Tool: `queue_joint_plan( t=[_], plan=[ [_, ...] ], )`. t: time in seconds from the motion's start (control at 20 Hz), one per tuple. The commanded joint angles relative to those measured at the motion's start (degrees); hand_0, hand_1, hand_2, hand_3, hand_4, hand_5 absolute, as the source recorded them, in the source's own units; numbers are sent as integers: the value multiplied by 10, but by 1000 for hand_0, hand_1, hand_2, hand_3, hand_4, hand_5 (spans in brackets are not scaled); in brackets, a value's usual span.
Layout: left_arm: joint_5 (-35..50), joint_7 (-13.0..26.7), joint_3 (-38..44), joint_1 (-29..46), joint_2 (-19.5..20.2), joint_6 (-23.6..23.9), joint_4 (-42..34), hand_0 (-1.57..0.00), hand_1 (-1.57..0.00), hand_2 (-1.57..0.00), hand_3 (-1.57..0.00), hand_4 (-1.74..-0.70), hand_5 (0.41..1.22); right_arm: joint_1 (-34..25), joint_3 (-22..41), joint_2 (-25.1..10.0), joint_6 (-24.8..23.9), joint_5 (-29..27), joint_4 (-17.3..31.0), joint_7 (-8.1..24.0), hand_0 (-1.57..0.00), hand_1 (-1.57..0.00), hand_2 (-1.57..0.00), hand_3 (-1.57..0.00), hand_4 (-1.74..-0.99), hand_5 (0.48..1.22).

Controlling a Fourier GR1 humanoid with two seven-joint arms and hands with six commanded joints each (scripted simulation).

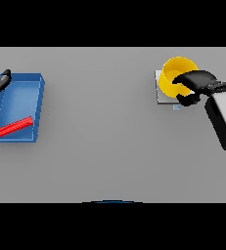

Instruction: Pick up the red beaker and tilt it to pour out 1 green nut into yellow bowl. Pick up the yellow bowl and place it on the metallic measuring scale.

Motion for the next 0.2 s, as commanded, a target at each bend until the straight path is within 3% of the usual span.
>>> queue_joint_plan(
  t=[0.0,0.15],
  plan=[
    [0,-5,-3,6,-3,-1,-1,1,1,1,1,-722,697,3,1,1,7,-1,-4,7,-77,-124,-202,-352,-1431,799],
    [-2,-2,-2,3,0,0,-4,1,1,1,1,-720,693,7,-3,1,21,-6,-10,20,-39,-63,-103,-272,-1410,759]
  ],
)
